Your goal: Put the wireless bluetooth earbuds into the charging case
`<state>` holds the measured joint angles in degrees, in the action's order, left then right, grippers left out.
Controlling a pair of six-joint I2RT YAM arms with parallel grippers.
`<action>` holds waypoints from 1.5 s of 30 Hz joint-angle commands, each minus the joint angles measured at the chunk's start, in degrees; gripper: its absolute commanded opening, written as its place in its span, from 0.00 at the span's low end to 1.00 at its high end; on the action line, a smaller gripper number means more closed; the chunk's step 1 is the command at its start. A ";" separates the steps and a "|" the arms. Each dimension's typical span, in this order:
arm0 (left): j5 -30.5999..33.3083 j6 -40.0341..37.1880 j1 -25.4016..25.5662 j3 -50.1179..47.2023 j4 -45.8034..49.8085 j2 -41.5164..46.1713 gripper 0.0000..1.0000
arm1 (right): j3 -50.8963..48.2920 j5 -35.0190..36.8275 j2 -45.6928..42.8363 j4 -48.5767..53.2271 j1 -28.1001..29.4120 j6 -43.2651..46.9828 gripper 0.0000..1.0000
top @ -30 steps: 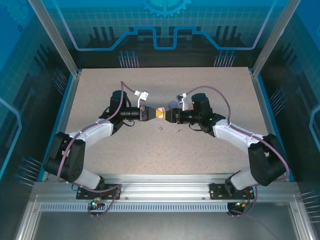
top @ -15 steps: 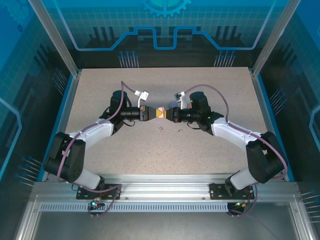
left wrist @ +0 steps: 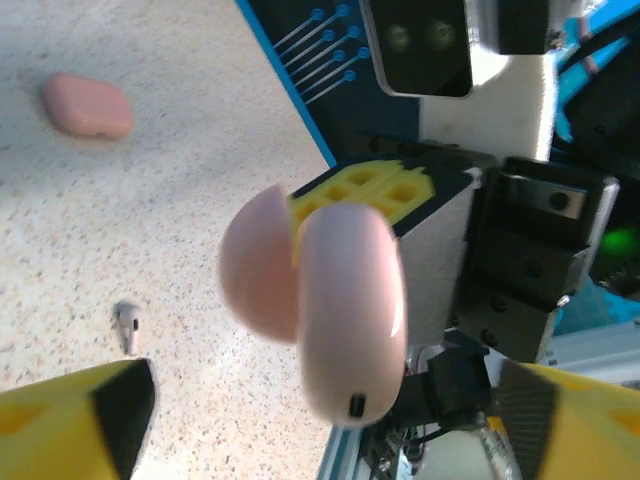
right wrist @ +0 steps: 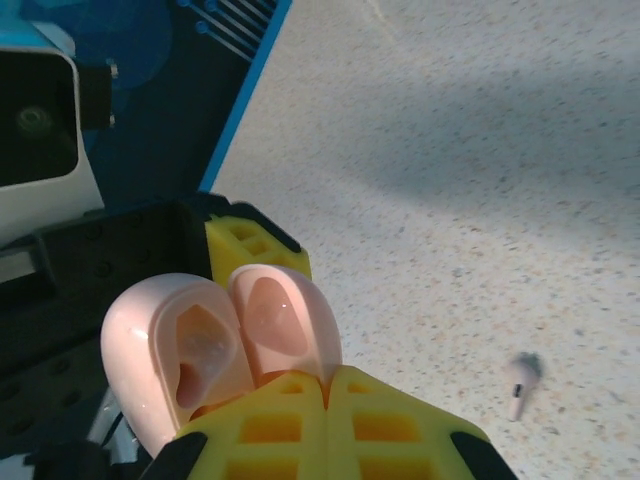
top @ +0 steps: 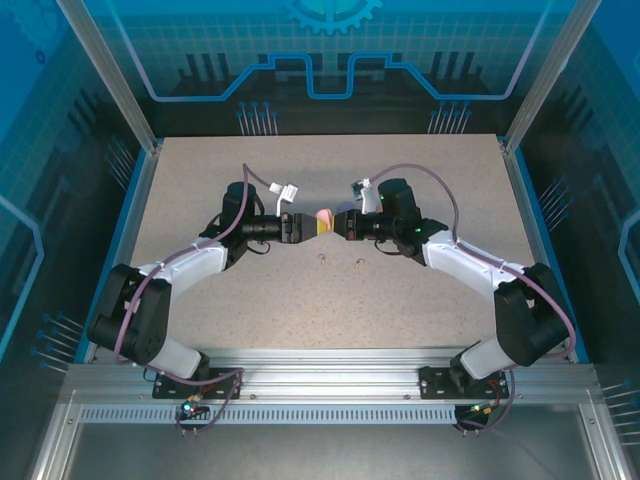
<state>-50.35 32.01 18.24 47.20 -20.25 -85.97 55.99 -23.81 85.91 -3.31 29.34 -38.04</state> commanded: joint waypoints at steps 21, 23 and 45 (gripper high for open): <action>28.55 -8.36 -1.88 4.32 32.12 13.73 0.99 | 9.72 11.50 3.11 22.51 -1.14 10.07 0.00; 30.87 -8.98 -1.80 5.37 34.81 14.05 0.99 | 10.73 12.00 3.51 24.06 -1.11 10.91 0.00; 2.12 -16.47 -1.86 18.15 29.57 -2.84 0.99 | 28.37 13.28 10.41 41.22 -0.34 33.94 0.00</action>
<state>-39.22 20.62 16.71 61.14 7.35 -87.77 81.10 -8.64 95.48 33.47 28.86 -11.35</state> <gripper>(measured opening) 0.986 0.054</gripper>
